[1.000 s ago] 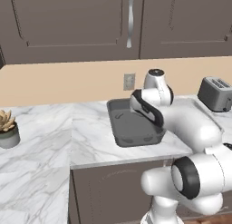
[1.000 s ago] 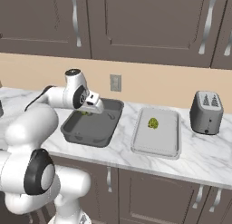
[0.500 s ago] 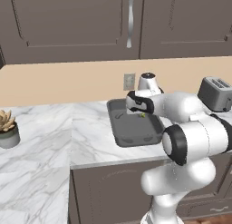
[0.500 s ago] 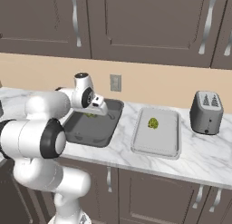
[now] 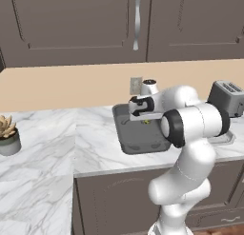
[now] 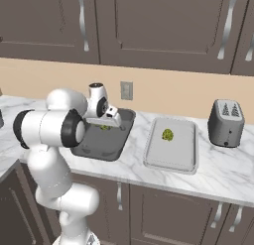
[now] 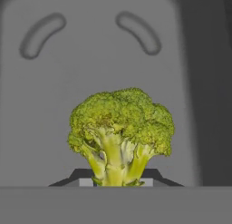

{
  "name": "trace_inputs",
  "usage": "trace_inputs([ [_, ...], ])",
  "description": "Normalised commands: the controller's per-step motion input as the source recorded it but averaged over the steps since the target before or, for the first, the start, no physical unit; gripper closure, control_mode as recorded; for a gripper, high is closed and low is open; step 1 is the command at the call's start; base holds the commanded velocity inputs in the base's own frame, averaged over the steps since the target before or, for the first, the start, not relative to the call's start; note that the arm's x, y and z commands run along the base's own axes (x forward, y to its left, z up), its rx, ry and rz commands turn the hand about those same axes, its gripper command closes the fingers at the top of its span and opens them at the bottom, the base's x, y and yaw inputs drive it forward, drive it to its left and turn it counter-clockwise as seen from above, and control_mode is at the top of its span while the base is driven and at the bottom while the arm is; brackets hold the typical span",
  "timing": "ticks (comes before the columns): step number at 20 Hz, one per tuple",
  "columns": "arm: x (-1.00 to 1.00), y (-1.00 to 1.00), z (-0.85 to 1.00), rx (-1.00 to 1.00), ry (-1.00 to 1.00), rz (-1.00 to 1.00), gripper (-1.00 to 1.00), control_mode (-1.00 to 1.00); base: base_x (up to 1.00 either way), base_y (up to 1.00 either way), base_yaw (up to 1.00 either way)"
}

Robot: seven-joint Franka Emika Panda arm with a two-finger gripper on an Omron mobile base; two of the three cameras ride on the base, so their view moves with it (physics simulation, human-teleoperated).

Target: Place one broccoli and one chicken drumstick in each tupperware on the nearby counter, to pack two identical lunches.

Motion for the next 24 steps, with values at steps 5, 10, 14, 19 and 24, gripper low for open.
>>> trace_inputs([
  [5, 0.54, 0.00, -0.38, 0.00, 0.05, 0.00, 1.00, -1.00, 0.00, 0.00, 0.00],
  [10, 0.54, 0.00, -0.38, 0.00, 0.05, 0.00, 1.00, -1.00, 0.00, 0.00, 0.00],
  [14, 0.52, 0.00, -0.36, 0.00, 0.05, 0.00, 1.00, -1.00, 0.00, 0.00, 0.00],
  [19, 0.49, 0.00, -0.29, 0.00, 0.03, 0.00, -1.00, -1.00, 0.00, 0.00, 0.00],
  [24, 0.16, 0.00, 0.06, 0.00, 0.00, 0.00, -1.00, -1.00, 0.00, 0.00, 0.00],
])
